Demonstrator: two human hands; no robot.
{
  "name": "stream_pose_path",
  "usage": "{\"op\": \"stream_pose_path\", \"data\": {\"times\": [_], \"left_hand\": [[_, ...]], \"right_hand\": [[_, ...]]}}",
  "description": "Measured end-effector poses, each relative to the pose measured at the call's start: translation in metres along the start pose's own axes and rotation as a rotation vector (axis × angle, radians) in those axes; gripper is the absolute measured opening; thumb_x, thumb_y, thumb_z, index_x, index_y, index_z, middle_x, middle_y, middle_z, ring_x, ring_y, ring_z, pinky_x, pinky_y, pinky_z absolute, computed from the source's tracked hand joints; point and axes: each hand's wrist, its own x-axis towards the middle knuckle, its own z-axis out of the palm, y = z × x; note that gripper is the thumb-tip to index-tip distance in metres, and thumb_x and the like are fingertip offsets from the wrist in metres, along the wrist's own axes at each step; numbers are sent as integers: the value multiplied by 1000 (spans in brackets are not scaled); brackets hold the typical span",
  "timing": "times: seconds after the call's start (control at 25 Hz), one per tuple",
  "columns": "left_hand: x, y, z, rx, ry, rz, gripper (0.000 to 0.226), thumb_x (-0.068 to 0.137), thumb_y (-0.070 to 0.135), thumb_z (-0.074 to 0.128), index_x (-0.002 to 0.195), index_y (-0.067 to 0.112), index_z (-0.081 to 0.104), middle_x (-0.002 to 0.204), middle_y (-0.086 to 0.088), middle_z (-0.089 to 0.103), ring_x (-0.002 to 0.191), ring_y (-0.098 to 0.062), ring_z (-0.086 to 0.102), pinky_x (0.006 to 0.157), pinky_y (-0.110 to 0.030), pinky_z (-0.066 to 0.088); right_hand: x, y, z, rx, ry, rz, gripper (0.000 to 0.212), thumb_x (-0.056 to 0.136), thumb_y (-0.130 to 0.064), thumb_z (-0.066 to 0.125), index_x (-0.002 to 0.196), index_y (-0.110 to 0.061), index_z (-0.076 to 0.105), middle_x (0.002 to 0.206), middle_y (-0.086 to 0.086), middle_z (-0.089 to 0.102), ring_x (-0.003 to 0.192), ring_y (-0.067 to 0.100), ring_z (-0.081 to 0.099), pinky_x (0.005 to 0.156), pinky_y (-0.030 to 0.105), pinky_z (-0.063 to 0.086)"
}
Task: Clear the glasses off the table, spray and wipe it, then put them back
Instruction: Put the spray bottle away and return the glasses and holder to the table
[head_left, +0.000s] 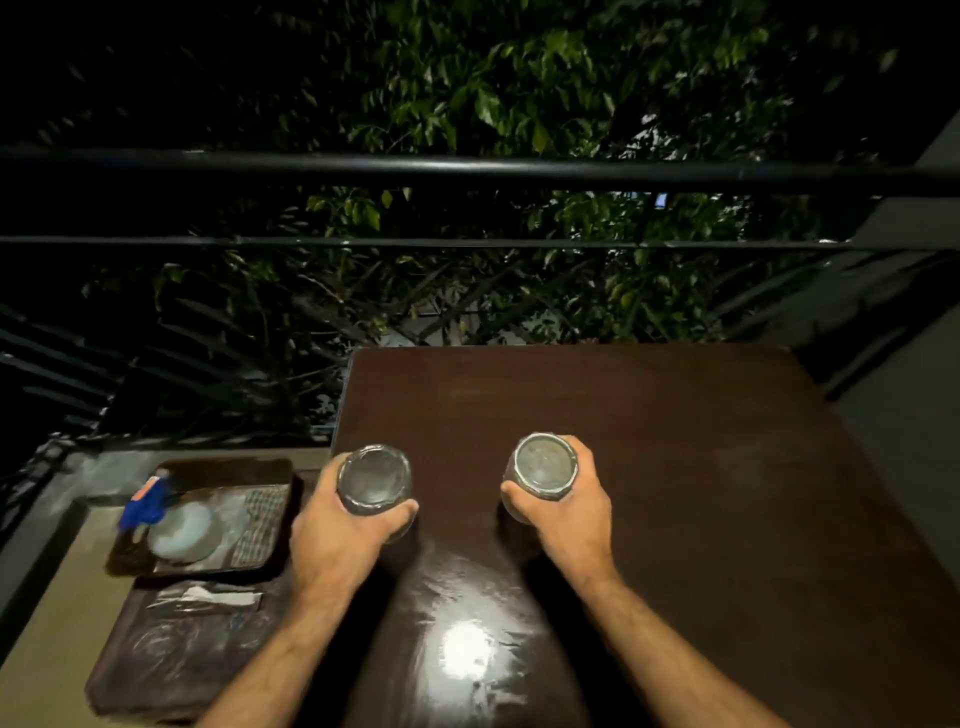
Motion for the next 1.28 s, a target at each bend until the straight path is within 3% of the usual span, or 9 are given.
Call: {"op": "stream_pose_path", "data": {"times": [0.16, 0.44, 0.56, 0.72, 0.88, 1.04, 1.16, 1.28], "left_hand": [[-20, 23, 64, 16, -27, -47, 84, 51, 44, 92, 125, 36, 54, 103, 5, 68, 101, -23, 64, 85, -34, 49], [-32, 54, 176, 40, -93, -71, 82, 53, 41, 93, 125, 35, 55, 96, 9, 62, 100, -21, 64, 87, -33, 49], [-29, 56, 206, 84, -119, -46, 83, 52, 42, 93, 124, 35, 54, 97, 12, 62, 97, -17, 63, 87, -32, 50], [-27, 52, 224, 97, -105, -42, 84, 51, 43, 93, 124, 36, 52, 102, 10, 65, 97, -16, 64, 90, -33, 53], [-23, 52, 228, 106, -79, -40, 83, 52, 41, 93, 124, 36, 52, 101, 11, 64, 97, -16, 63, 91, -32, 52], [-22, 48, 229, 101, -93, -34, 86, 51, 42, 94, 125, 37, 50, 104, 12, 64, 98, -15, 63, 90, -30, 51], [-20, 46, 229, 75, -155, -27, 98, 47, 42, 95, 130, 35, 44, 112, 12, 62, 105, -15, 63, 94, -30, 49], [-16, 44, 220, -1, -233, -33, 130, 35, 41, 98, 144, 32, 29, 135, 6, 54, 122, -15, 55, 108, -34, 42]], "right_hand": [[32, 38, -71, -32, 25, 43, 71, 55, -37, 92, 111, -47, 50, 102, -23, 67, 94, -9, 61, 78, 10, 45], [96, 114, -155, -101, 93, 169, 74, 52, -38, 92, 112, -47, 49, 101, -20, 67, 96, -1, 63, 86, 22, 50], [114, 139, -167, -94, 88, 224, 76, 52, -38, 91, 114, -46, 49, 102, -20, 66, 98, 2, 63, 88, 25, 50], [125, 156, -168, -84, 93, 258, 77, 52, -32, 92, 115, -44, 50, 104, -19, 66, 98, 3, 63, 76, 12, 48], [131, 160, -164, -108, 84, 231, 80, 50, -37, 91, 117, -44, 48, 106, -20, 65, 101, 5, 62, 90, 30, 52], [131, 161, -162, -119, 84, 224, 82, 49, -39, 91, 118, -46, 47, 108, -21, 64, 103, 5, 62, 92, 31, 52], [129, 159, -166, -109, 49, 231, 86, 53, -38, 92, 124, -47, 44, 113, -20, 62, 107, 8, 60, 94, 29, 48], [122, 147, -168, -109, 108, 210, 92, 58, -43, 90, 136, -40, 41, 126, -11, 59, 115, 12, 56, 98, 29, 43]]}}
